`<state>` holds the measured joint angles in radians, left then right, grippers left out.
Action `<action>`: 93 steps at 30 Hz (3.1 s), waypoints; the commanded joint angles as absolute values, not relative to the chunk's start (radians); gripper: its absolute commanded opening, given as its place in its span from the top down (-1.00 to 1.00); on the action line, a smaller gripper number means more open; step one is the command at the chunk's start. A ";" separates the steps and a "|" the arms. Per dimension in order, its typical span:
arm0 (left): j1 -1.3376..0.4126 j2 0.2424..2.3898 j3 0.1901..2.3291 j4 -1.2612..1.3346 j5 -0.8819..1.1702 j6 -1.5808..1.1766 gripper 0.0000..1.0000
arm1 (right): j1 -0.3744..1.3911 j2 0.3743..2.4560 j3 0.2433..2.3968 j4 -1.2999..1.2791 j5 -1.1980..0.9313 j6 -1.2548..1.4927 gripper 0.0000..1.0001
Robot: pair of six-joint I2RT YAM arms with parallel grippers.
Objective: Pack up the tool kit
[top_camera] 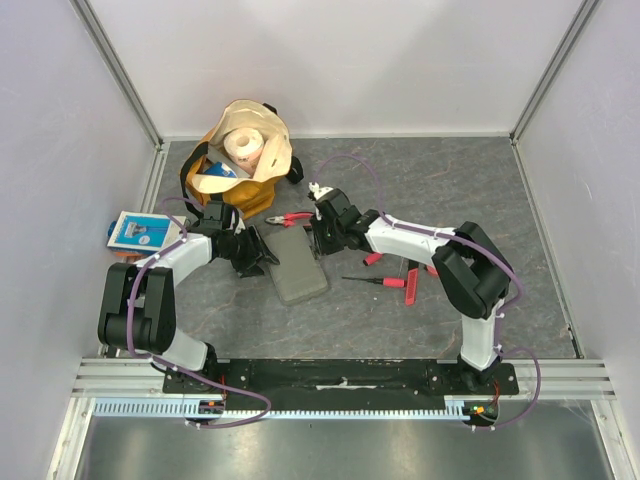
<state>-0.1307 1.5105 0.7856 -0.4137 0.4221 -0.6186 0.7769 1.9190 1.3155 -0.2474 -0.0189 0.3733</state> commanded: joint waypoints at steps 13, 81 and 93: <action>-0.133 1.540 0.762 -0.469 0.314 -0.558 -0.23 | 0.779 1.967 1.324 -0.230 -0.106 0.387 0.85; -0.181 1.253 0.769 -0.603 -0.052 -0.672 -0.60 | 0.873 1.818 1.341 -0.440 0.258 0.417 0.94; -0.167 1.155 0.779 -0.647 -0.189 -0.712 -0.87 | 0.850 1.899 1.312 -0.357 0.202 0.448 0.59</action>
<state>-0.1719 1.1870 0.7708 -0.6521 -0.1406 -0.6823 0.8665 1.8816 1.2976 -0.3782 0.1917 0.4141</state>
